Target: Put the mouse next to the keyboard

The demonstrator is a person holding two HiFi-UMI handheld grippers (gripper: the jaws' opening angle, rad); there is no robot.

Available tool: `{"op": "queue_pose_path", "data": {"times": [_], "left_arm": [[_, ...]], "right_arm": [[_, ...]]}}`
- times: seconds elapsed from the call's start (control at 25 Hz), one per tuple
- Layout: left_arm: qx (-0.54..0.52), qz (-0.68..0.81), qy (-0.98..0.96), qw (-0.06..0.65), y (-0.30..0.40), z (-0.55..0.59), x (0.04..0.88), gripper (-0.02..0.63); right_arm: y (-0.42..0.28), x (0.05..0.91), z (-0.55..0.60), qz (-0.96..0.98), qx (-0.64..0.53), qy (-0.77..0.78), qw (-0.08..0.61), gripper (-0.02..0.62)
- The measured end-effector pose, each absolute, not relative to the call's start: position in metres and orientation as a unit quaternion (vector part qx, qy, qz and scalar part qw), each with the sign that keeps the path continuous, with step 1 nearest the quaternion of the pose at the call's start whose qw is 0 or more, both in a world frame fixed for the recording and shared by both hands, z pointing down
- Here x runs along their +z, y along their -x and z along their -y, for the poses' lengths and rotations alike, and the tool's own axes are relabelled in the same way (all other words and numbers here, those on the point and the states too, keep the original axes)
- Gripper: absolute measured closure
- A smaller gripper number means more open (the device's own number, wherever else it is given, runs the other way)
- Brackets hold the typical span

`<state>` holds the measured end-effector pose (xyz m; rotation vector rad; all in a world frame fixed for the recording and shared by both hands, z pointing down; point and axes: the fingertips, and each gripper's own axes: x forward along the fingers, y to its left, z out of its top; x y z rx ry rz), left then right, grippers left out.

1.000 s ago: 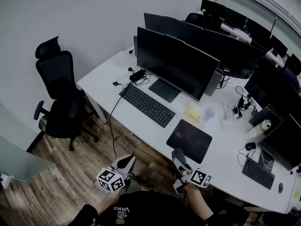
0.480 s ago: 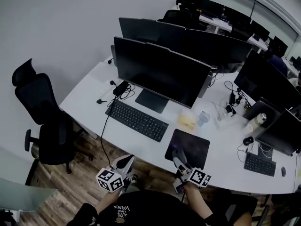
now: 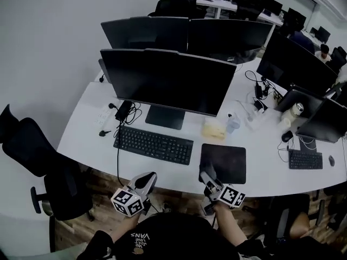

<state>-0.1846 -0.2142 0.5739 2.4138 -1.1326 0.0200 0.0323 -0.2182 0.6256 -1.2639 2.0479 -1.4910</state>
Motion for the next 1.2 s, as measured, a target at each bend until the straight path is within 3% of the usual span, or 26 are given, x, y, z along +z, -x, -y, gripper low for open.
{"op": "queue_pose_path", "data": {"times": [0.44, 1.2], "left_arm": [[0.034, 0.34, -0.907, 0.245, 0.178, 0.249, 0.59, 0.604], [0.024, 0.371, -0.896, 0.243, 0.089, 0.28, 0.598, 0.604]], "right_arm": [[-0.043, 0.643, 0.212, -0.663, -0.514, 0.511, 0.184, 0.416], [-0.07, 0.701, 0.287, -0.685, -0.552, 0.469, 0.077, 0.416]]}}
